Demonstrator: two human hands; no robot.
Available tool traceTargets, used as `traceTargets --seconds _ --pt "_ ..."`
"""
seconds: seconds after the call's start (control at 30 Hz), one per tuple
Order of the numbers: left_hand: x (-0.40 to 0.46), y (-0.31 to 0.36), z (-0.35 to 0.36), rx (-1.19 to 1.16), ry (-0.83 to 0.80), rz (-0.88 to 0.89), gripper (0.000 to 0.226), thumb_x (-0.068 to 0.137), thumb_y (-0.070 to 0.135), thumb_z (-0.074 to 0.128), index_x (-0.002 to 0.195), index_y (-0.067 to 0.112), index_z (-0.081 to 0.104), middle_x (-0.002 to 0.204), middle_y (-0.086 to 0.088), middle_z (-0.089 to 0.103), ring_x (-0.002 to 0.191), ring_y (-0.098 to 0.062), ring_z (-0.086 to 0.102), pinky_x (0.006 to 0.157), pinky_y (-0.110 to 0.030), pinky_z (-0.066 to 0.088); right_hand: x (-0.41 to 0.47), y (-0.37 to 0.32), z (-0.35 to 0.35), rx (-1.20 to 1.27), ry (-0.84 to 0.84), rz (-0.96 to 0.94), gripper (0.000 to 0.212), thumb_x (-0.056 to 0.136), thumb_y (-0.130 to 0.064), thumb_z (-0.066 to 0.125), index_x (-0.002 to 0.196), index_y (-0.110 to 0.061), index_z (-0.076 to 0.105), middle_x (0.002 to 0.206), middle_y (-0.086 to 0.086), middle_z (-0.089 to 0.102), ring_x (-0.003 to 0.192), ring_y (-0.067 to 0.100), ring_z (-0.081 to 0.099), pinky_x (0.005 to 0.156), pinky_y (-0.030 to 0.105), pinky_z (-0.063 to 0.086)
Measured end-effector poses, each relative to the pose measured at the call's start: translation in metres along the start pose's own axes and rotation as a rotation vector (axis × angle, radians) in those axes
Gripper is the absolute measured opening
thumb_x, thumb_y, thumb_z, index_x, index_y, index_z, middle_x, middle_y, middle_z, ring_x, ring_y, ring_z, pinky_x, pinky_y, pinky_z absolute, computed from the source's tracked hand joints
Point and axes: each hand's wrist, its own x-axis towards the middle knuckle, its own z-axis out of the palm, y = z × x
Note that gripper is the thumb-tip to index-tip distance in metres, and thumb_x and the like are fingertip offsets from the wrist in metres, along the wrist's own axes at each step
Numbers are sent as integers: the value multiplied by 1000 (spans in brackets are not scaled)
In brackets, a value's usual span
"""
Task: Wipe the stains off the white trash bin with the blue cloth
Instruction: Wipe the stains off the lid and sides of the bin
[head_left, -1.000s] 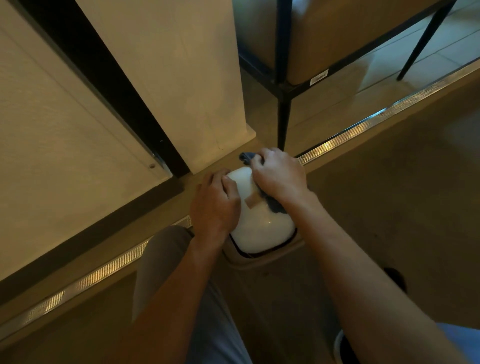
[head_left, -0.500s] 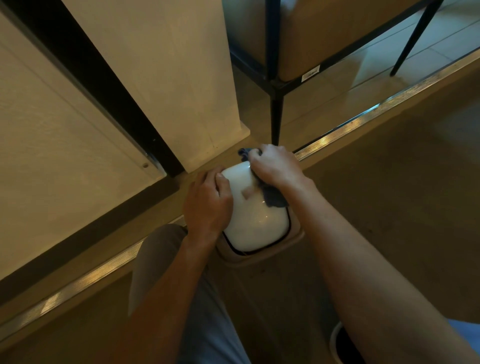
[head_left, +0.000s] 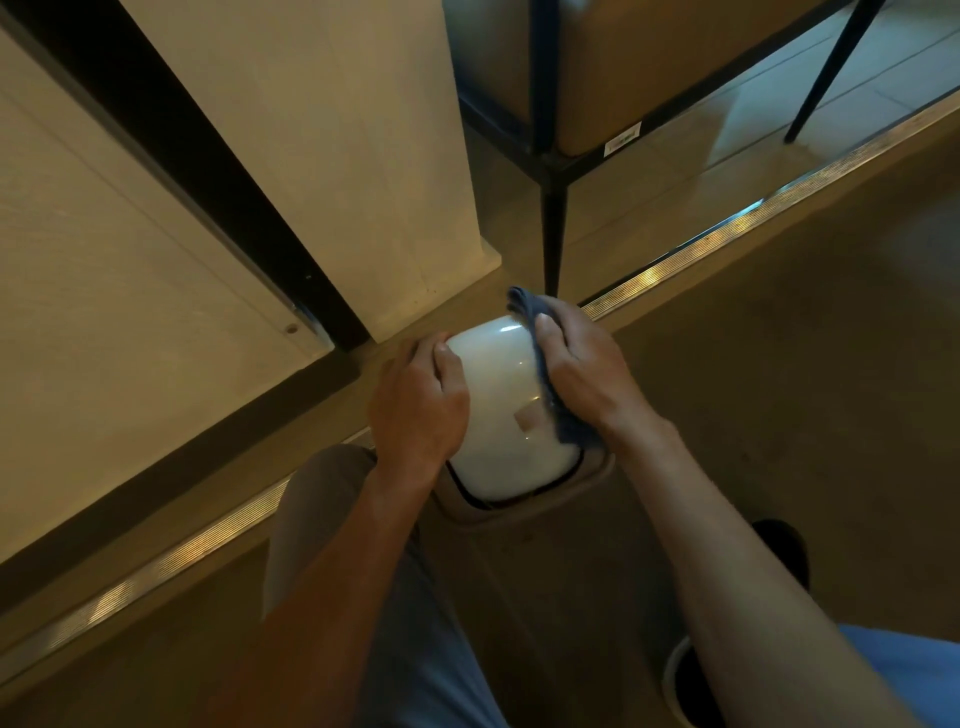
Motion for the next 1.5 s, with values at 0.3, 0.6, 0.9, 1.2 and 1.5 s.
traceTargets --seconds 0.3,0.6,0.9,1.2,1.5 --pt "2 1 1 0 9 -36 38 110 33 35 138 20 58 128 -5 60 108 -19 59 91 -47 55 -21 -2 17 -134 201 -29 43 106 -48 36 144 -32 47 138 -13 53 116 -1 51 92 19 39" --pt "3 -10 6 6 22 31 43 108 39 31 139 25 57 127 1 62 105 -8 52 87 -35 51 -60 -5 25 -117 276 3 51 106 -40 36 156 -28 37 158 -4 40 140 14 42 109 37 39" --pt "5 -8 7 -14 30 -16 43 106 41 32 137 27 58 127 3 60 106 -10 52 88 -36 47 50 -43 3 -430 -201 130 37 101 -53 43 106 -22 63 90 1 63 80 18 63 72 35 53" --pt "6 -8 10 -24 52 -14 38 107 39 36 128 25 64 117 1 66 99 -14 60 81 -34 50 -37 6 13 -145 204 -231 41 105 -32 46 143 -19 55 146 -4 52 137 6 46 111 33 41" --pt "4 -6 9 1 47 11 39 107 36 35 132 26 63 124 2 65 102 -8 54 84 -34 46 22 -43 8 -529 -24 19 38 103 -44 39 112 -18 66 108 3 63 96 21 60 83 40 48"
